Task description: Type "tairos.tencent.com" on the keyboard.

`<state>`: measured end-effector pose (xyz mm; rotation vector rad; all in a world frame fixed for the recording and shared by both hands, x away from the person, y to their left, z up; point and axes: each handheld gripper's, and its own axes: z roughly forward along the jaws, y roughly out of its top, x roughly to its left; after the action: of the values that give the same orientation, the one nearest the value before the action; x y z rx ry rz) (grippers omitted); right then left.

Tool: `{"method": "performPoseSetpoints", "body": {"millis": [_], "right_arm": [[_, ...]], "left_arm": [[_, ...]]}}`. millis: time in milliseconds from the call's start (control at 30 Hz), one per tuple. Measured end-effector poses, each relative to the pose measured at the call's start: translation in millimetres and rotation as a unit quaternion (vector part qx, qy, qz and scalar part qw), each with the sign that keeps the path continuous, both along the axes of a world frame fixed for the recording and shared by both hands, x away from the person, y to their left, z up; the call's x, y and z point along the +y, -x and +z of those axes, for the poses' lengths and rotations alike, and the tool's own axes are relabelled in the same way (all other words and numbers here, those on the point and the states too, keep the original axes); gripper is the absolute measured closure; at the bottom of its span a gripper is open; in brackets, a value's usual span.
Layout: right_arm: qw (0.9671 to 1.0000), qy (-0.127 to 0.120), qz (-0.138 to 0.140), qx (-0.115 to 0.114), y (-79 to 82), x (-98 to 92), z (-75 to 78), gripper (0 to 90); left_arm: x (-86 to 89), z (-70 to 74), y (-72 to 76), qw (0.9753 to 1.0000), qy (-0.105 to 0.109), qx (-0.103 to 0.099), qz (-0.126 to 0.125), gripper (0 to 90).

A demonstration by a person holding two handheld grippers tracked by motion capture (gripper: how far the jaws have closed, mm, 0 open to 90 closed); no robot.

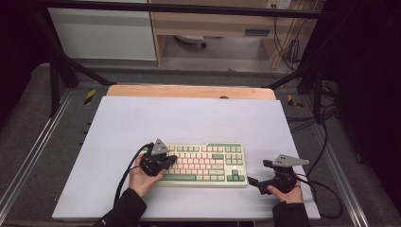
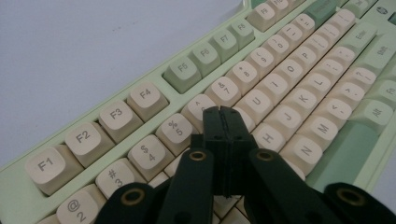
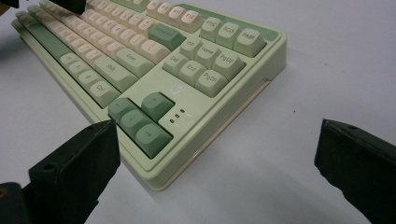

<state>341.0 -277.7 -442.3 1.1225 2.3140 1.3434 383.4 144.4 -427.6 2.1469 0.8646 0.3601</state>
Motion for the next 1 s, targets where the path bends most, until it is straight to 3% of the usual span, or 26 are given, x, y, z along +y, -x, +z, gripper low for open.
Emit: {"method": "performPoseSetpoints", "body": {"millis": [400,1000], "right_arm": [[1.0000,0.000,0.001,0.000,-0.2,0.2,-0.2,0.7],[1.0000,0.001,0.001,0.001,-0.1,0.7,-0.4,0.8]], "left_arm": [[15.2,15.4,8.1,0.9998,0.017,-0.007,-0.012,90.0],[49.5,21.5,20.3,0.9999,0.010,-0.013,-0.002,90.0]]}}
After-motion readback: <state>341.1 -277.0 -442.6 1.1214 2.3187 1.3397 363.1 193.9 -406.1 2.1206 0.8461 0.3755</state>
